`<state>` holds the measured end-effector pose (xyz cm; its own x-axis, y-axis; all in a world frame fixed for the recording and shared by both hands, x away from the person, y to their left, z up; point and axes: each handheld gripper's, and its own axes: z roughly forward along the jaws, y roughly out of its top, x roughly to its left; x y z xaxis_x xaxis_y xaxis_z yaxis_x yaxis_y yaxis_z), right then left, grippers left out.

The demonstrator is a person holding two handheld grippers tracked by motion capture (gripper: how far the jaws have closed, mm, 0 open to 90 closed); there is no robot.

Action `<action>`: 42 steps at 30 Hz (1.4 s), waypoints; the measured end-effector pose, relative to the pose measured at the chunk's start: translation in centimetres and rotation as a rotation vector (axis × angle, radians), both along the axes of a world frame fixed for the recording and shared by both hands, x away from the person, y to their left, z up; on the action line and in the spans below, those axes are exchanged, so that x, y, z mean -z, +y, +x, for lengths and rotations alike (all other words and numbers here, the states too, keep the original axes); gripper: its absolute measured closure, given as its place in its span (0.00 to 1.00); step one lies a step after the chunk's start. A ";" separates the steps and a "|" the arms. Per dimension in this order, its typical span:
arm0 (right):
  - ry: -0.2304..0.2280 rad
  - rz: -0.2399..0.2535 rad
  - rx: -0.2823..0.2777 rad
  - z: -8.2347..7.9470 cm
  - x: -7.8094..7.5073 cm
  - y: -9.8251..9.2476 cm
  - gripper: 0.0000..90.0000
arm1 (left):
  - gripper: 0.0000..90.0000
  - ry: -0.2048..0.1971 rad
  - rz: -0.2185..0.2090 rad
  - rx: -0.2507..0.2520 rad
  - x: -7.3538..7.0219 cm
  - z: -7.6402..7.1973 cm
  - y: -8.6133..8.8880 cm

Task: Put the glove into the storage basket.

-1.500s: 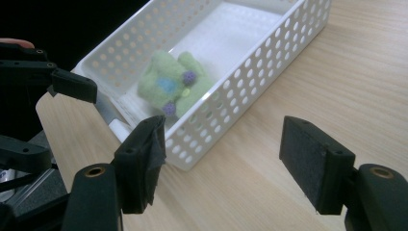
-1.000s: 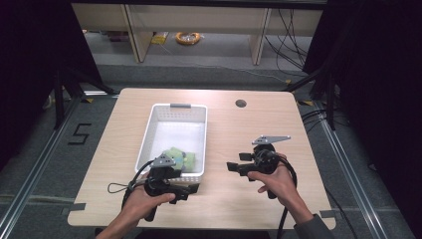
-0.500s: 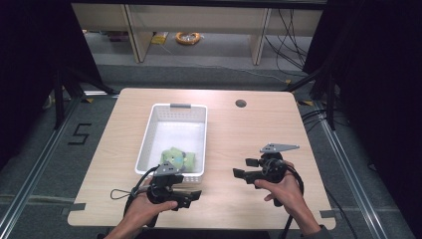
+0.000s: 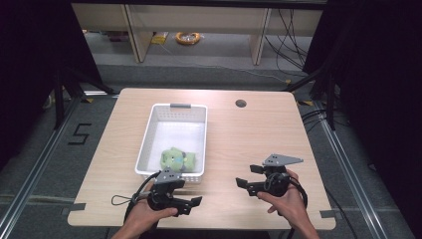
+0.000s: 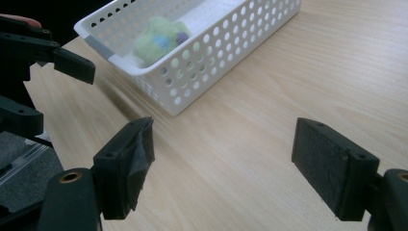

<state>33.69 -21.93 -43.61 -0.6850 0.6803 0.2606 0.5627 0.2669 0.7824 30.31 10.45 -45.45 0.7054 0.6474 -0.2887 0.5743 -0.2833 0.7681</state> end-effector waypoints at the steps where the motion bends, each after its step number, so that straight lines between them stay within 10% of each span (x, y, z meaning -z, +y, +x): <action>1: 0.000 -0.005 -0.010 -0.1 0.0 0.0 0.26 | 0.17 -0.001 0.008 0.002 0.1 -0.1 0.0; 28: 0.029 0.003 -0.050 -3.5 3.6 -1.5 0.19 | 0.17 -0.023 0.067 0.032 3.1 -2.6 0.5; 42: 0.045 -0.071 -0.042 -5.5 5.3 -2.8 0.19 | 0.17 -0.011 0.114 0.057 4.8 -3.8 0.2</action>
